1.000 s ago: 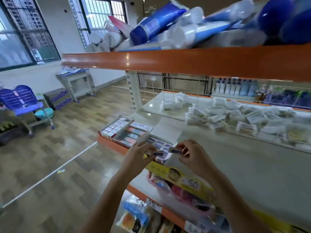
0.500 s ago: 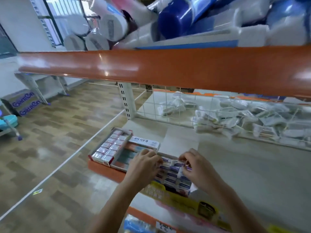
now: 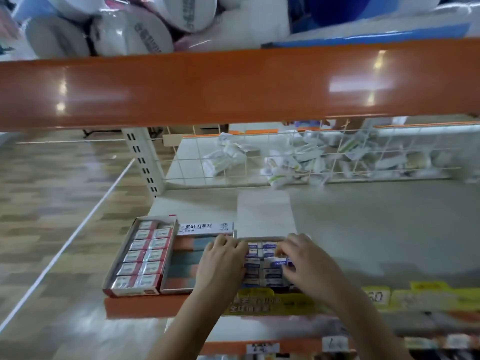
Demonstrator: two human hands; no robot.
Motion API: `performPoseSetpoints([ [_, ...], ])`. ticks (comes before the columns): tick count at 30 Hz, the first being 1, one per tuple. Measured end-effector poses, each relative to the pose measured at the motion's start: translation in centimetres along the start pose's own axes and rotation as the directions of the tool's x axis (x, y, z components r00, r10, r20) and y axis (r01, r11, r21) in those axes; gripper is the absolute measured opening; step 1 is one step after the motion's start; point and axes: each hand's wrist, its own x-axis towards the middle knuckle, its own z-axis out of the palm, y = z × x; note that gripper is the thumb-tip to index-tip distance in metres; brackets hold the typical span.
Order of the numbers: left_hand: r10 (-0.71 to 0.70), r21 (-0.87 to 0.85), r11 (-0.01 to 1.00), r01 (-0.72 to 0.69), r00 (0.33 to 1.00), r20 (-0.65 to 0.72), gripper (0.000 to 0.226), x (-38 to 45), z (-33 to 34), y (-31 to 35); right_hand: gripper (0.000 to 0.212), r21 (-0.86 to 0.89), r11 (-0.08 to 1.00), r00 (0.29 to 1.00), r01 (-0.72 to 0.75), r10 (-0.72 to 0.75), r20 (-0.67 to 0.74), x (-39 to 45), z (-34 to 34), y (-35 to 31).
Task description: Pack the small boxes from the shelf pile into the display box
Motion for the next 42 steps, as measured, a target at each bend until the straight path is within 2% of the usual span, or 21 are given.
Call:
performPoseSetpoints([
  [8, 0.051, -0.001, 0.999, -0.051, 0.998, 0.028, 0.03, -0.2, 0.1, -0.5, 0.022, -0.042, 0.996, 0.992, -0.081, 0.077, -0.099, 0.1, 1.9, -1.1],
  [20, 0.116, -0.024, 0.993, -0.114, 0.991, 0.071, 0.03, 0.3, -0.5, -0.7, 0.024, -0.13, 0.969, 0.974, -0.212, 0.199, -0.107, 0.1, 3.1, -2.0],
  [26, 0.229, 0.007, 0.973, -0.229, 0.972, 0.056, 0.03, 2.0, -2.2, 0.7, 0.027, -0.04, 0.987, 0.985, -0.154, 0.15, -0.09, -0.6, 0.9, -1.8],
  [30, 0.331, 0.024, 0.943, -0.332, 0.942, 0.055, 0.03, 4.2, -2.9, 4.3, 0.028, -0.126, 0.977, 0.98, -0.174, 0.158, -0.122, -2.7, -2.7, 0.4],
  [33, 0.407, 0.009, 0.913, -0.408, 0.911, 0.07, 0.033, 5.8, -2.9, 8.7, 0.029, -0.164, 0.946, 0.951, -0.278, 0.248, -0.183, -5.4, -5.6, 3.0],
  [38, 0.544, -0.064, 0.839, -0.541, 0.839, 0.038, 0.033, 7.1, -1.9, 18.0, 0.036, -0.199, 0.836, 0.859, -0.512, 0.494, -0.135, -12.1, -9.3, 8.5],
  [42, 0.597, -0.12, 0.797, -0.593, 0.802, 0.005, 0.03, 7.5, 0.0, 27.3, 0.044, -0.187, 0.748, 0.77, -0.637, 0.627, -0.118, -19.0, -11.7, 13.5],
])
